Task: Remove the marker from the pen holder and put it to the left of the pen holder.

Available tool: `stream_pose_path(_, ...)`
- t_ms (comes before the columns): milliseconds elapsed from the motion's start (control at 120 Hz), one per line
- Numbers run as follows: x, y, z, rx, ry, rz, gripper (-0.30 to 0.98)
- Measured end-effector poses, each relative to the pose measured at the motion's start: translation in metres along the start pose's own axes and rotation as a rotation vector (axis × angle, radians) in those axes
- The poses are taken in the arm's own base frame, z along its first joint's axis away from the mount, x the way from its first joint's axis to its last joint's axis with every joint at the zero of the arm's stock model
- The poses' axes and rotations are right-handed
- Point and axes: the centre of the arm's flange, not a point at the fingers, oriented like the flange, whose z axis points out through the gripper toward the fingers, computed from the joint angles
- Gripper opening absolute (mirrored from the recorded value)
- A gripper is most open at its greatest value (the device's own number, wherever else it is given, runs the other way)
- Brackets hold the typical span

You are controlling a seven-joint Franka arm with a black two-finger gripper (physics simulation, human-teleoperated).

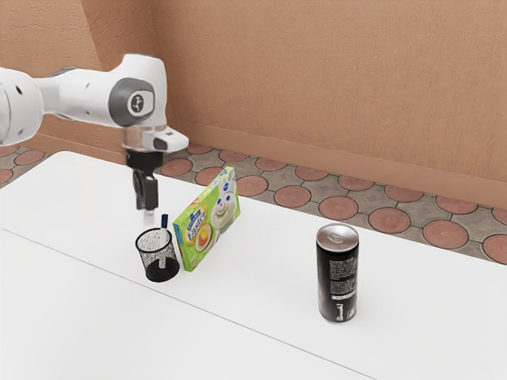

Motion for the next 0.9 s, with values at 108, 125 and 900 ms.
stream_pose_path(108, 0.018, -0.025, 0.012, -0.013, -0.019, -0.029, 0.69)
stream_pose_path(125, 0.020, -0.028, 0.014, -0.017, -0.022, -0.033, 0.69)
stream_pose_path(900, 0.056, -0.055, 0.031, -0.006, -0.060, -0.102, 0.08)
